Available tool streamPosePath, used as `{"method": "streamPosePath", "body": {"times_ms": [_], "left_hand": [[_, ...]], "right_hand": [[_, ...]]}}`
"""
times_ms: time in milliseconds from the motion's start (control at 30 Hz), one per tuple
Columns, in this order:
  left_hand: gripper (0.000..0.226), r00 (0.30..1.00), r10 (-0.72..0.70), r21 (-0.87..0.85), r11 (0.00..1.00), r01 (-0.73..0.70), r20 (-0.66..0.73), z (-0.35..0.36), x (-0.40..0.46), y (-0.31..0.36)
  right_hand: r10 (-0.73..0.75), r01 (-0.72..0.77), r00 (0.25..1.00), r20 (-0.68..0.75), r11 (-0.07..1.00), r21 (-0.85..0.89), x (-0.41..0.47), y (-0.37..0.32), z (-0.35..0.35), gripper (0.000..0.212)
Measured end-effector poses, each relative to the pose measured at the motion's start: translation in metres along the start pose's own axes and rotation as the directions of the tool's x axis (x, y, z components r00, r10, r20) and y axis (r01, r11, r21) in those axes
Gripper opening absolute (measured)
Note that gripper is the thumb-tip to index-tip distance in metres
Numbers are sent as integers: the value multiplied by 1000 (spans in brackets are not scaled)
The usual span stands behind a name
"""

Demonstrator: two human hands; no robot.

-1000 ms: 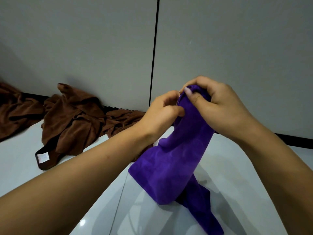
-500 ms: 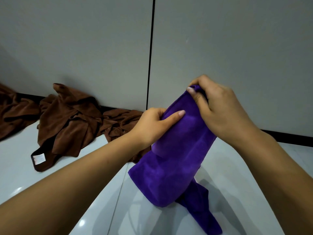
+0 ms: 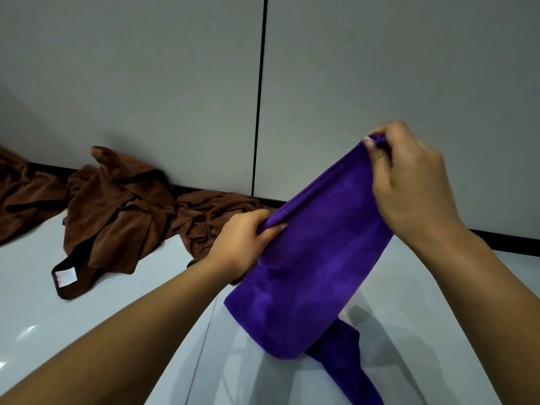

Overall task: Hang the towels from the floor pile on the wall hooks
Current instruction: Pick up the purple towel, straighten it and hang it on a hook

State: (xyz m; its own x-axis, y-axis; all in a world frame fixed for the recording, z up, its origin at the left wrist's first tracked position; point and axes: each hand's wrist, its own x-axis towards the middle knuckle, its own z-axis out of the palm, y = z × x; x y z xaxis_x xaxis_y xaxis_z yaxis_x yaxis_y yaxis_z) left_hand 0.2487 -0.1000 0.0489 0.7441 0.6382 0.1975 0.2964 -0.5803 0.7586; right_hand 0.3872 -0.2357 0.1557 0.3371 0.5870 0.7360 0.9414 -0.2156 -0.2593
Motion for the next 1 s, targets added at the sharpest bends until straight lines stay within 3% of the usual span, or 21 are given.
{"method": "streamPosePath", "body": {"times_ms": [233,400,567,1000], "left_hand": [[12,993,-21,119,992,35,-119,-10,-1,-34],[19,947,40,147,989,8,-320,-28,15,-21],[15,905,38,140,990,24,-423,-47,21,-19],[11,864,113,152,987,-43,-491,-101,23,-22]], "right_hand": [[60,-65,987,-150,998,-27,12,21,-23,25],[124,-135,962,-244,990,-28,12,42,-29,32],[247,-265,916,-315,964,-14,7,68,-26,38],[433,-461,812,-391,887,26,-6,118,-13,48]]}}
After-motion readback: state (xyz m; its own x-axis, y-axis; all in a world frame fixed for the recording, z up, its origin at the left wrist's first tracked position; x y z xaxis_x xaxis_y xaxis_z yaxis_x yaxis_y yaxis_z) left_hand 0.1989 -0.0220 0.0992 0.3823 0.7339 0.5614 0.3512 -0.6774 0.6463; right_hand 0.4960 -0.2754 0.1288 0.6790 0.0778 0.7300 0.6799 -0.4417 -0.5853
